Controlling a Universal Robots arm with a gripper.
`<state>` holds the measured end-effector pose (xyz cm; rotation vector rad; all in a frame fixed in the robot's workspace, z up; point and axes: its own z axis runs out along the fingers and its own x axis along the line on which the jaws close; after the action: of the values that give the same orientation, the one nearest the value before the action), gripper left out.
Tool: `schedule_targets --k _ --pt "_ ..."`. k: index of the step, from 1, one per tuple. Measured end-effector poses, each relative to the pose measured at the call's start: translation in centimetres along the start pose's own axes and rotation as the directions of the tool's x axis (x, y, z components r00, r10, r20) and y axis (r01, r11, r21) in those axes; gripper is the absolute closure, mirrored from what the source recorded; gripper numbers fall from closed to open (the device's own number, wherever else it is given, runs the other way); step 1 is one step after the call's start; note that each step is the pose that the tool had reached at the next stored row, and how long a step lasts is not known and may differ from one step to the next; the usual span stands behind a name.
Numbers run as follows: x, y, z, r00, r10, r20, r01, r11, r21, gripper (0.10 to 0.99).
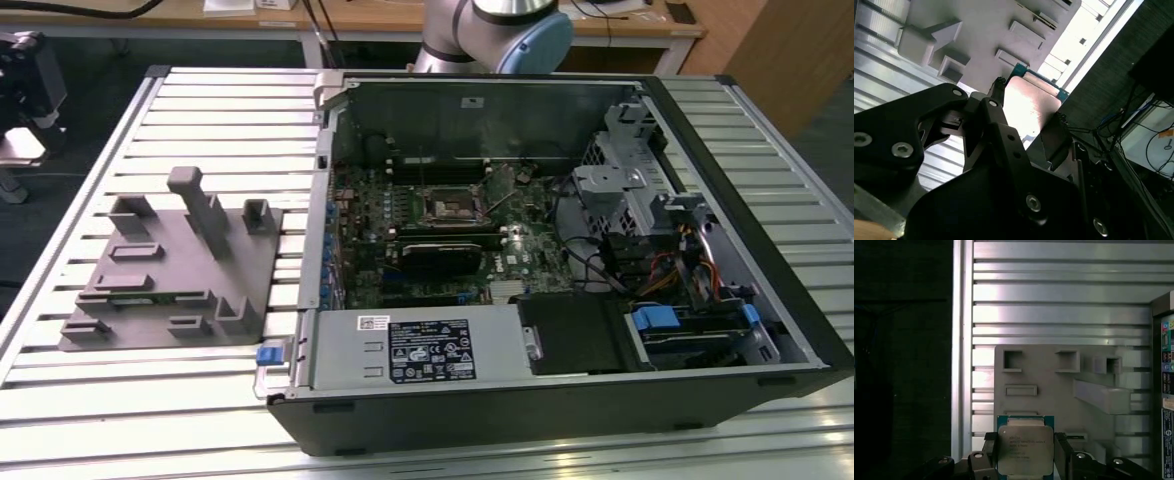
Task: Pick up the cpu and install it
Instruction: 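Pick up the cpu and move it towards the insertion slot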
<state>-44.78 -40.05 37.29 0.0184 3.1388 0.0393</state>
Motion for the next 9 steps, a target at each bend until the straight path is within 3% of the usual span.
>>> schedule_targets --k 9 --pt "0.00 0.09 -2.45 1.0000 0.000 -0.0001 0.000 1.0000 0.000 0.549"
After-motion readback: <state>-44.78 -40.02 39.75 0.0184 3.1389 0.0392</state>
